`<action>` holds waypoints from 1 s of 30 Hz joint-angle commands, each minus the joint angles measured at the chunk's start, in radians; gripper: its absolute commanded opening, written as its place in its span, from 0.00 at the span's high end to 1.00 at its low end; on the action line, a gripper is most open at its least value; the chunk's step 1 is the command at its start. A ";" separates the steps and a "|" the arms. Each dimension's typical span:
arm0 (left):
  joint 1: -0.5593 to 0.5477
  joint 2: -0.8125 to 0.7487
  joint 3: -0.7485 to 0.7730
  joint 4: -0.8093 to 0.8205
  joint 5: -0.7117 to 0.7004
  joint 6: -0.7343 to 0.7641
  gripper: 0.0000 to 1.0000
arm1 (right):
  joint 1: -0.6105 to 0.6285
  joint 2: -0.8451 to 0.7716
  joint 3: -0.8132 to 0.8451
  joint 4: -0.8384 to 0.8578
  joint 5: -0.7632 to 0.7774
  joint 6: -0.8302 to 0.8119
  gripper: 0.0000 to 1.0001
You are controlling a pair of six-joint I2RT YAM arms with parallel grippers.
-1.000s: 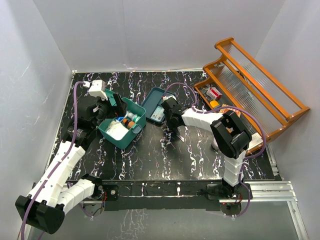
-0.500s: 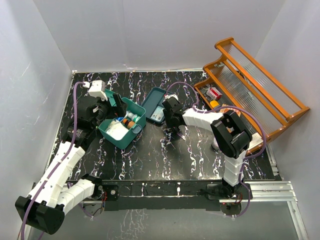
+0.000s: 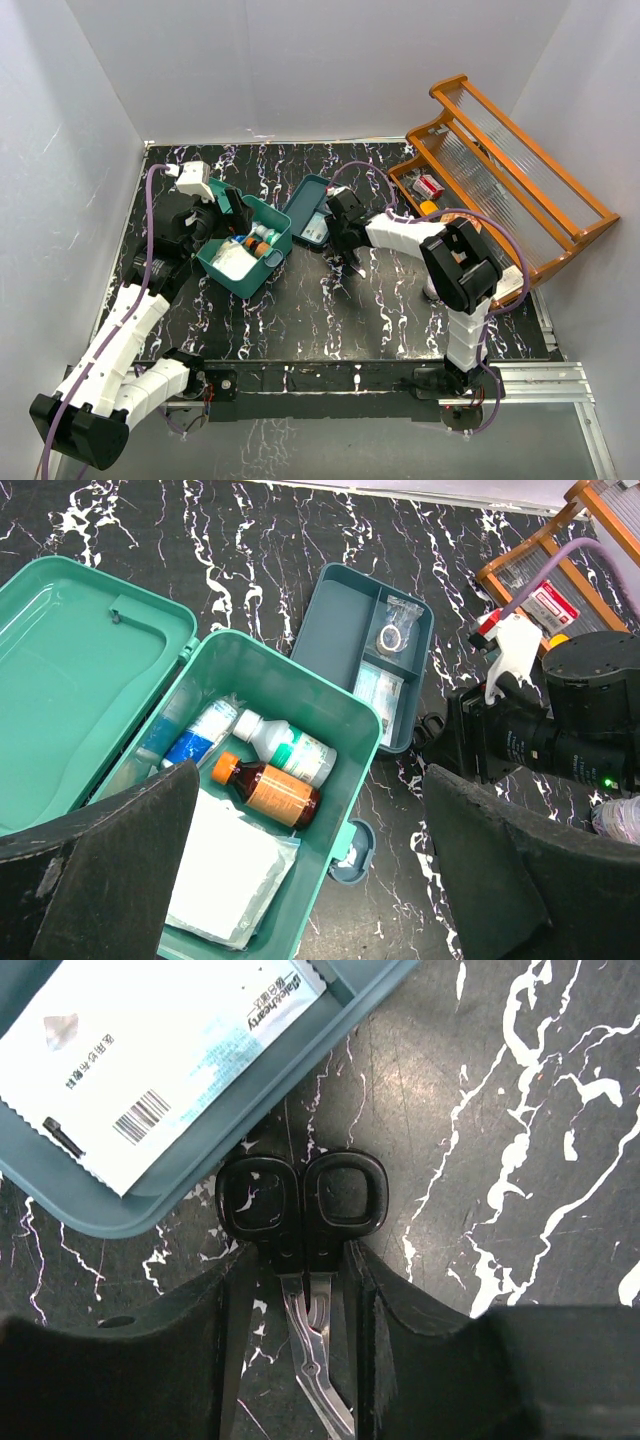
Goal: Organize the medicine kit
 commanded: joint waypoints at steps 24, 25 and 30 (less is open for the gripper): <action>0.003 -0.038 0.042 -0.010 -0.016 0.005 0.07 | -0.006 -0.164 -0.133 0.107 0.117 0.181 0.83; 0.003 -0.038 0.043 -0.011 -0.016 0.006 0.07 | -0.005 -0.172 -0.133 0.116 0.121 0.188 0.83; 0.003 -0.040 0.043 -0.015 -0.018 0.007 0.07 | -0.005 -0.185 -0.117 0.153 0.125 0.220 0.82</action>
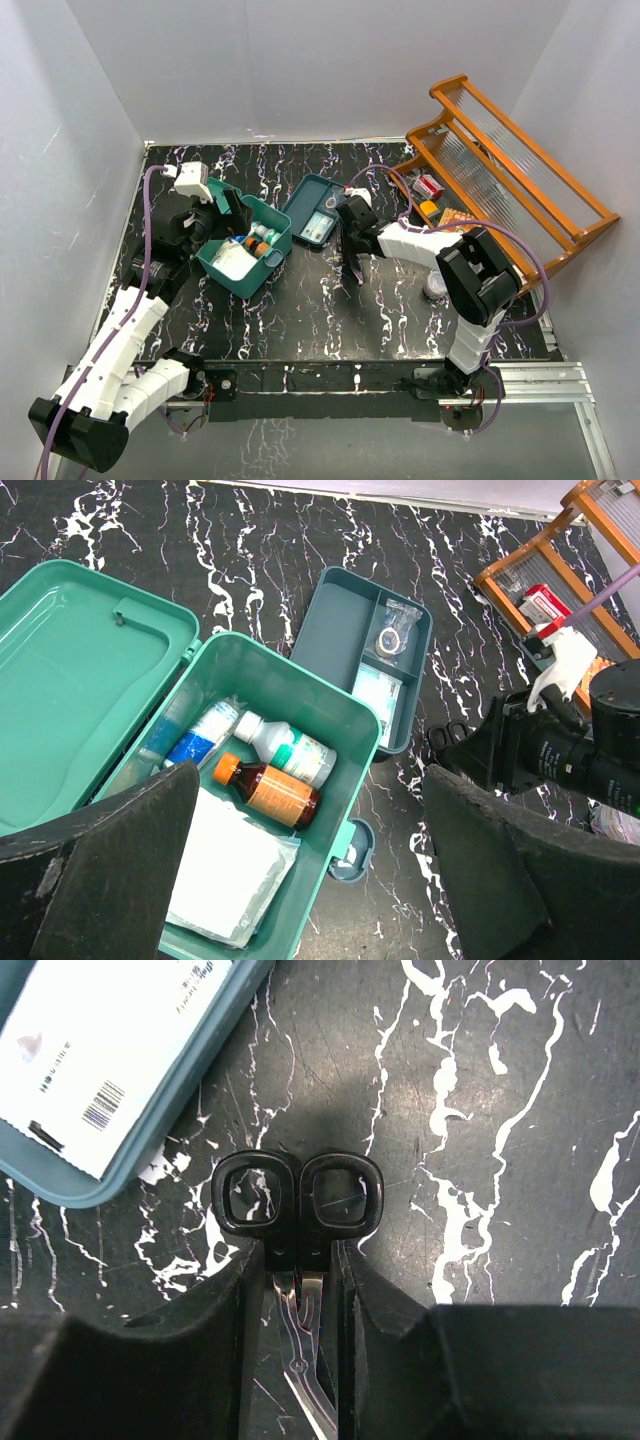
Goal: Organize the medicine kit
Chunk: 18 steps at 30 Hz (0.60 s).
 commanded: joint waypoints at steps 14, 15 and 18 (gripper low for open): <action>0.002 -0.023 0.049 -0.017 -0.016 0.005 0.07 | -0.004 -0.003 0.201 0.094 0.018 0.170 0.81; 0.003 -0.024 0.049 -0.020 -0.017 0.005 0.07 | -0.004 0.005 0.219 0.099 0.014 0.181 0.81; 0.003 -0.027 0.053 -0.028 -0.019 0.005 0.07 | -0.003 0.038 0.271 0.103 0.017 0.227 0.81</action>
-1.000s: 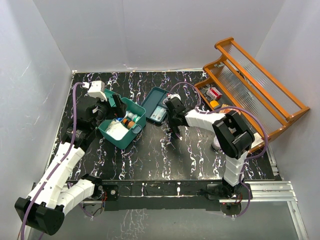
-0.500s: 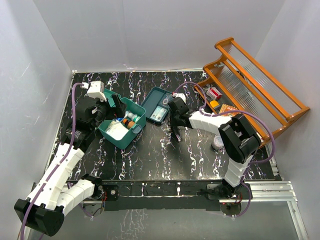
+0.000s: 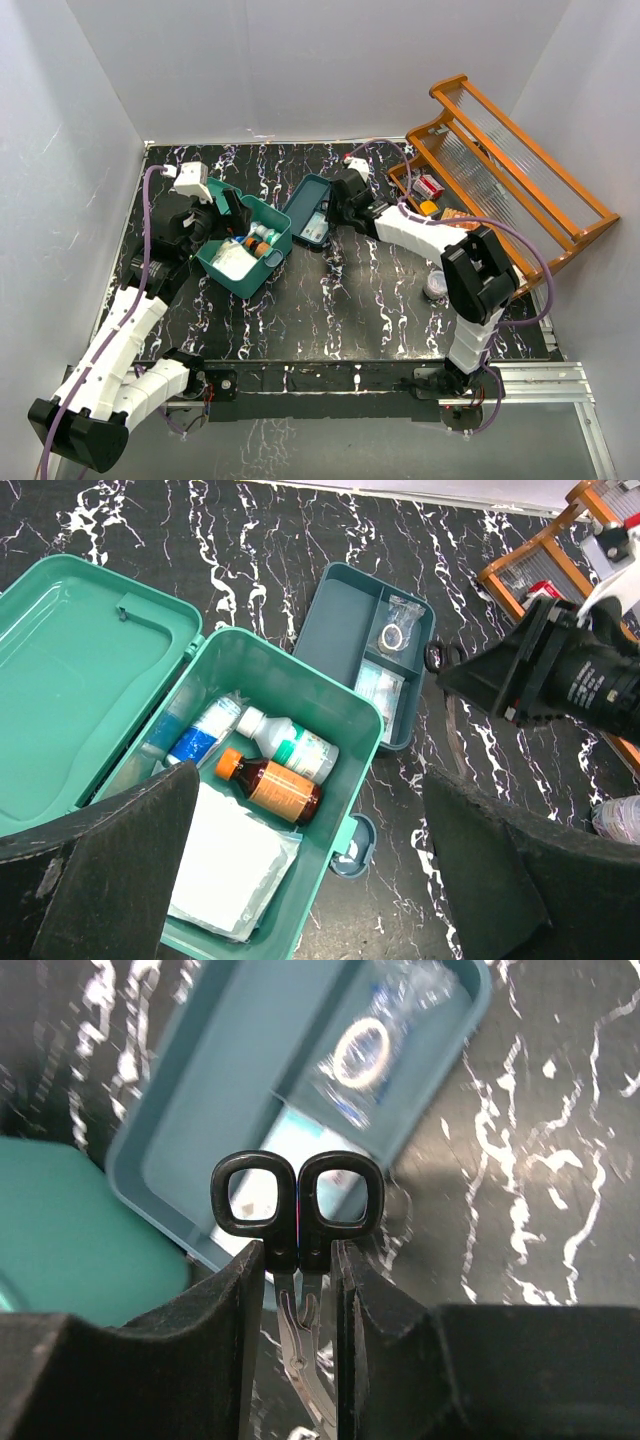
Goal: Organize the medicine kit
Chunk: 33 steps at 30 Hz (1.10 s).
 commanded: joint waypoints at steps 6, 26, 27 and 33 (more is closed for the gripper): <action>0.003 -0.028 0.055 -0.019 -0.022 0.006 0.07 | -0.004 0.131 0.215 0.057 0.062 0.262 0.81; 0.003 -0.038 0.071 -0.055 -0.032 -0.003 0.07 | 0.010 0.463 0.586 -0.073 0.234 0.572 0.79; 0.003 -0.036 0.073 -0.056 -0.032 -0.003 0.07 | 0.010 0.470 0.593 -0.074 0.238 0.571 0.79; 0.003 -0.031 0.076 -0.060 -0.035 -0.003 0.07 | 0.010 0.514 0.640 -0.113 0.235 0.558 0.74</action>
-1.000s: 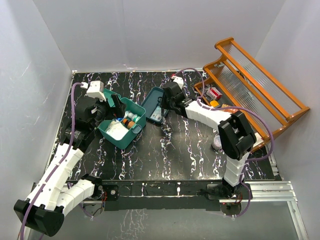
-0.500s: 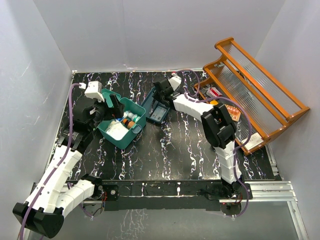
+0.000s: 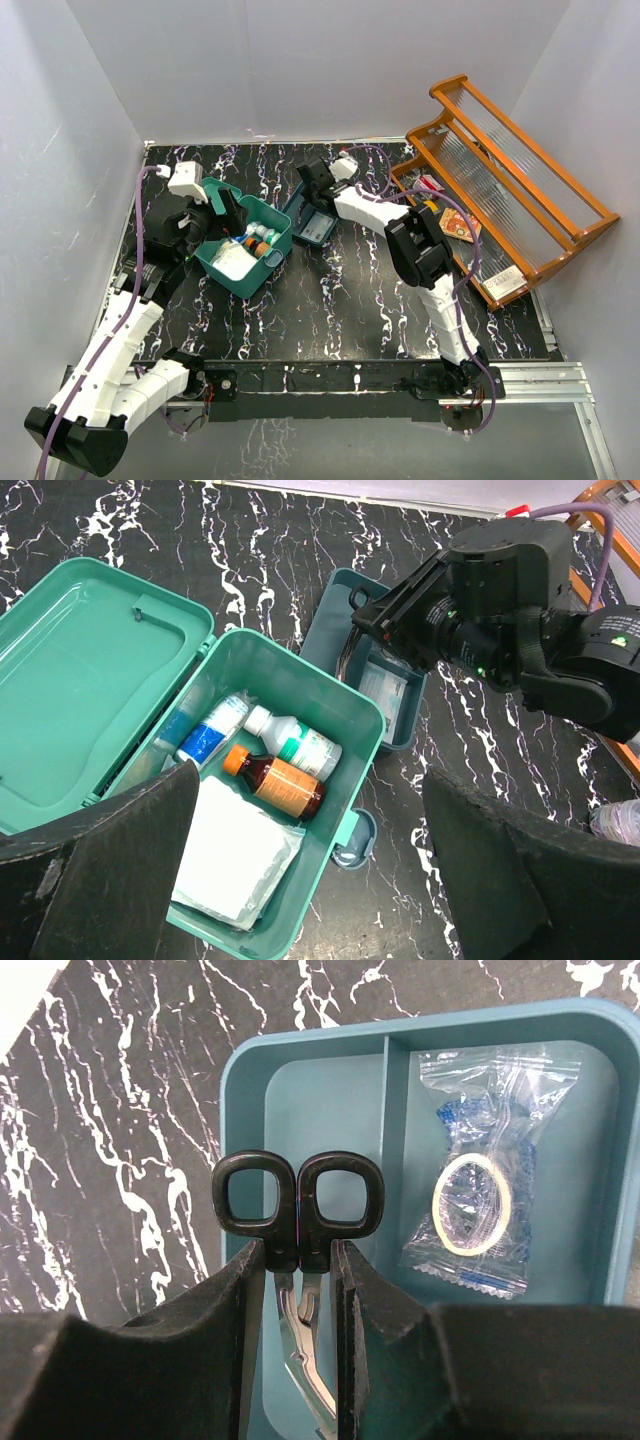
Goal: Organize the medicine kit
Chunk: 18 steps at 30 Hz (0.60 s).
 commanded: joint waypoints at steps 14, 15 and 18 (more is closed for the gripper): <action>0.003 -0.008 0.047 -0.016 -0.035 0.020 0.07 | 0.000 -0.054 0.065 -0.073 -0.021 -0.096 0.61; 0.004 -0.010 0.046 -0.018 -0.038 0.021 0.07 | 0.000 -0.066 0.046 -0.076 -0.021 -0.099 0.62; 0.003 -0.013 0.037 -0.017 -0.043 0.021 0.07 | 0.000 -0.098 -0.015 -0.077 -0.025 -0.103 0.64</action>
